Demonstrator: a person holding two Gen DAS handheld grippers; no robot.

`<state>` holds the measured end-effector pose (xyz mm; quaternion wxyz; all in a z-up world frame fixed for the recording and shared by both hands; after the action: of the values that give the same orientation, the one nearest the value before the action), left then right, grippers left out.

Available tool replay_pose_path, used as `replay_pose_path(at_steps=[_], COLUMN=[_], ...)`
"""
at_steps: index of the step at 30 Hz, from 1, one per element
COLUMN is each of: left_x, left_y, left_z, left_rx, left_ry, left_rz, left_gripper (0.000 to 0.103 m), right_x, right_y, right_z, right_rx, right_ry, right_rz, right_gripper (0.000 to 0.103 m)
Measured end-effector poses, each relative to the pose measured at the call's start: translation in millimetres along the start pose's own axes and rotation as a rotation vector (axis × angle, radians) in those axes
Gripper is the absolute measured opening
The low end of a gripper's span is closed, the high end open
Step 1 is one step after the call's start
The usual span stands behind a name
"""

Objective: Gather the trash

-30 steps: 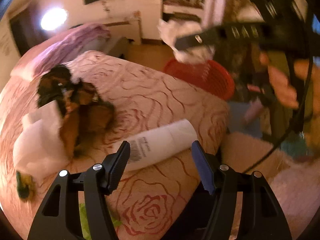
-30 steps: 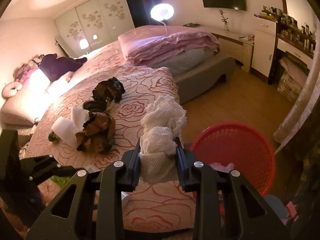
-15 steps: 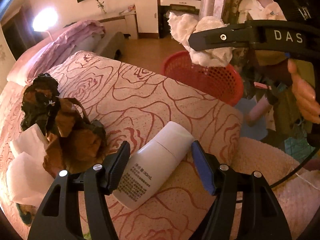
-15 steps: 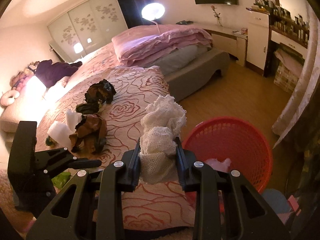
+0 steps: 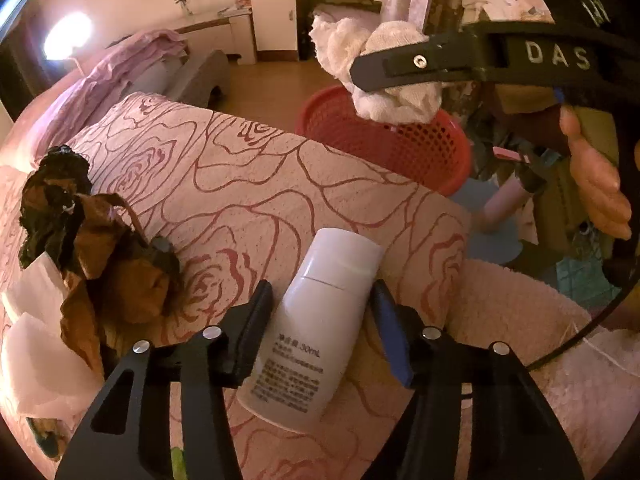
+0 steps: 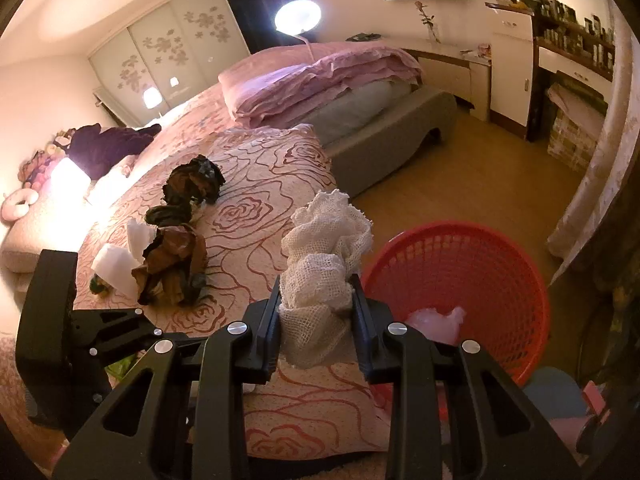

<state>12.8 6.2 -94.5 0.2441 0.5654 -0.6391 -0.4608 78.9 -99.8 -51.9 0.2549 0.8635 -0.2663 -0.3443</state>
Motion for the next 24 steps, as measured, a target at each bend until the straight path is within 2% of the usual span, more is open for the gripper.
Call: replay_pose_path(at_steps=[10,19,24], left_x=[-13.1,-31.9,-40.3], left_y=[-2.7,4.0,9.5], left_z=[-1.8,1.2,-3.3], left_rx=[0.019,0.035,0.053], left_ry=[0.096,0.225,0.278], left_rz=[0.050,0.080,0.070], left_gripper=[0.039,0.038,0.038], right_x=[3.6,3.2,1.2], right_y=[-1.7,-1.0,2.1], right_z=[3.8,3.3,0.5], right_rx=[-0.005,-0.006,-0.003], right_ry=[-0.016,-0.011,-0.003], right_rz=[-0.001,0.004,0.011], right_gripper=[0.030,0.030,0.030])
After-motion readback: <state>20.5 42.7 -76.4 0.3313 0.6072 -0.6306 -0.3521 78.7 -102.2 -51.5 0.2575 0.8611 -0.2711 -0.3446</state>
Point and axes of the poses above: each gripper's, at about its wrist camera, not at the fingertips, and y roughly against the way its jaws point, x to its right, z to its underside, the point moved 2 cm from there along -y, roughly the way its jaws point, and after that the axes turned 14 degrees about -z, right-handed, at the moved point
